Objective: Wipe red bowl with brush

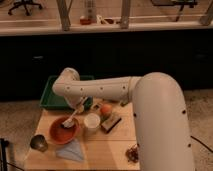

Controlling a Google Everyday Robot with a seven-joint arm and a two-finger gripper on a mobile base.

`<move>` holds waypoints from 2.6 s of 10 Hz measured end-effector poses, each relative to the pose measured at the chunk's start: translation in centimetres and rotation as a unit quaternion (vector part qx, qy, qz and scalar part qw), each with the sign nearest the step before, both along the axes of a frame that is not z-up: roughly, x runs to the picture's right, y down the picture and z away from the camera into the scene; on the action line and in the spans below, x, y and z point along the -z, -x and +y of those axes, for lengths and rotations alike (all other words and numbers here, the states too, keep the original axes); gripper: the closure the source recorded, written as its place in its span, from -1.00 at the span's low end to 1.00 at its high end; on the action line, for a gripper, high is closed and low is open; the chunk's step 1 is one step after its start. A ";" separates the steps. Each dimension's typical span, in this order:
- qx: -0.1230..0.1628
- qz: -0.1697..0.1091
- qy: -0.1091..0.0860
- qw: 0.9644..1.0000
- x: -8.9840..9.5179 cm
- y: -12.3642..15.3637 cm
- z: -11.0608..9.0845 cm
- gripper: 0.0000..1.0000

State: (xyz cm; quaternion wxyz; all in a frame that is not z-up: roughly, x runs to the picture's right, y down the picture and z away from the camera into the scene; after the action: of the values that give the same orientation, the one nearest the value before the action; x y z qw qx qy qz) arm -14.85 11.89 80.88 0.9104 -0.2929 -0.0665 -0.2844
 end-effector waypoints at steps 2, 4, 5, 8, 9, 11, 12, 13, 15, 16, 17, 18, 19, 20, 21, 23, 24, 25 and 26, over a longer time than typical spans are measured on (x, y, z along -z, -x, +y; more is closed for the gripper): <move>0.021 -0.021 0.004 1.000 -0.1 2.5 0.1 1.00; 0.037 -0.038 0.010 0.999 0.3 4.3 1.1 1.00; 0.042 -0.041 0.013 0.998 0.5 4.4 1.6 1.00; 0.031 -0.040 0.019 0.999 1.6 3.2 3.1 1.00; 0.022 -0.033 0.018 0.999 1.9 2.2 3.2 1.00; 0.004 -0.016 0.012 1.000 2.3 0.1 3.2 1.00; -0.003 -0.008 0.008 1.000 2.4 -0.7 2.9 1.00; -0.007 -0.004 0.004 1.000 2.4 -1.0 2.7 1.00; -0.018 0.003 -0.007 1.000 1.9 -1.5 1.3 1.00; -0.021 0.004 -0.010 1.000 1.4 -1.7 0.7 1.00; -0.022 -0.005 -0.011 1.000 0.9 -1.3 0.1 1.00; -0.023 -0.018 -0.010 1.000 0.5 -0.5 -0.2 1.00; -0.023 -0.033 -0.006 0.999 0.4 0.3 -0.3 1.00; -0.021 -0.043 -0.002 0.999 0.3 0.8 -0.3 1.00; -0.016 -0.059 0.011 0.998 0.1 1.4 0.0 1.00; -0.006 -0.078 0.031 0.996 0.1 2.6 1.0 1.00; -0.002 -0.078 0.041 0.996 0.1 2.4 1.5 1.00; -0.001 -0.078 0.047 0.996 0.1 2.4 1.8 1.00; 0.000 -0.077 0.054 0.996 0.2 2.5 2.2 1.00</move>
State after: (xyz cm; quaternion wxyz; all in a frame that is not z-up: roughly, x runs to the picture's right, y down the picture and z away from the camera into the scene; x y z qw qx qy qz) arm -17.31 14.08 80.73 0.8856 -0.3190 -0.1518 -0.3016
